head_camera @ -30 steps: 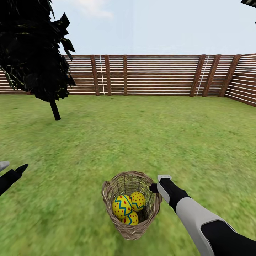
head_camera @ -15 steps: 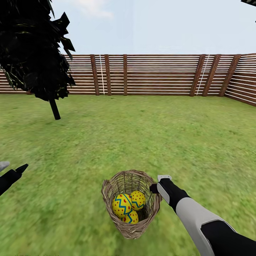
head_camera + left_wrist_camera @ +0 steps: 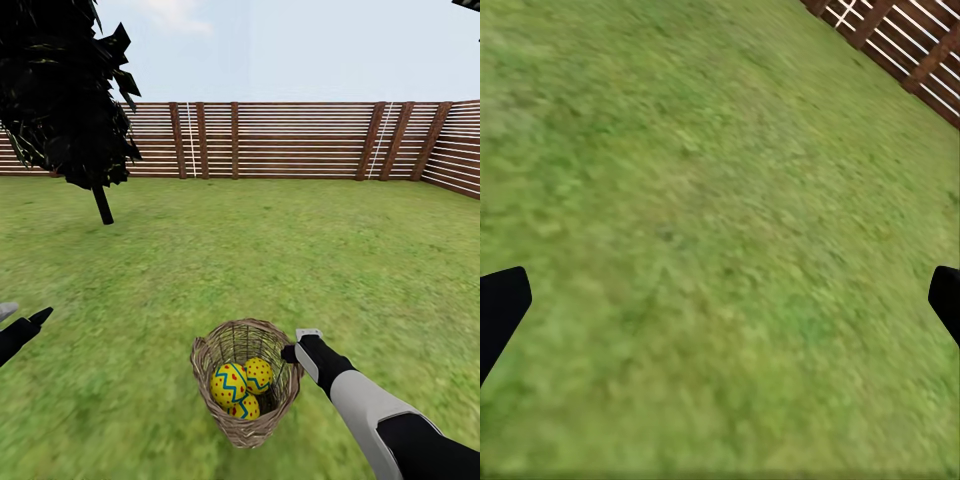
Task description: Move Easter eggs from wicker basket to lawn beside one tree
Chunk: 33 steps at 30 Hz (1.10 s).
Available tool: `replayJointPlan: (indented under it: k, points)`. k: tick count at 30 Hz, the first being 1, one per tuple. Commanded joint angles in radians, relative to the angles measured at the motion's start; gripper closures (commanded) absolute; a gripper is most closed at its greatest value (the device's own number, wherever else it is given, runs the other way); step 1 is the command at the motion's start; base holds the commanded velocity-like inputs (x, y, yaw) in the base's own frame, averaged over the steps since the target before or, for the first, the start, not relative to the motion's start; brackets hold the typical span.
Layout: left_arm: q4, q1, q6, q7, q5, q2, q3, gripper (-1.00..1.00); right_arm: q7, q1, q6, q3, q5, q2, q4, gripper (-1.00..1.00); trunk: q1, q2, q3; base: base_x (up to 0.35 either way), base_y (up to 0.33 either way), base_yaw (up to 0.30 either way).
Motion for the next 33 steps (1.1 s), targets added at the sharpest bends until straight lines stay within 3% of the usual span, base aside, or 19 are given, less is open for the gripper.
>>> replayJointPlan:
  k: [1,11,24,30,31,33]
  points:
    - [-0.001,-0.001,0.004,0.009,0.011,0.0,0.0,-1.0,-0.008,0.0,0.004,0.008,-0.01,-0.001,-0.001,1.0,0.0,0.0,-0.001,0.0,0.0,0.0]
    - [-0.001,0.0,0.004,0.006,0.011,0.0,0.0,-1.0,-0.006,0.0,0.004,0.009,-0.01,0.001,-0.001,1.0,0.0,0.0,-0.001,0.0,0.0,0.0]
    - [-0.001,-0.001,0.004,0.01,0.01,0.001,0.0,-1.0,-0.004,0.0,0.001,0.009,-0.011,0.0,-0.003,1.0,-0.042,0.077,0.033,0.0,0.0,0.0]
    - [0.0,-0.001,0.004,0.013,0.009,0.0,0.0,-1.0,0.082,0.0,-0.05,0.016,0.0,0.001,-0.015,1.0,-0.05,0.091,0.04,0.0,0.0,0.0]
    - [0.0,-0.002,0.004,0.013,-0.001,0.0,0.0,-1.0,0.082,0.0,-0.051,0.017,0.0,0.001,-0.015,1.0,-0.054,0.098,0.043,0.0,0.0,0.0]
    - [0.0,-0.002,0.004,0.009,-0.066,0.0,0.002,-1.0,0.082,0.0,-0.051,0.017,0.0,0.001,-0.015,1.0,-0.062,0.112,0.049,0.0,0.0,0.0]
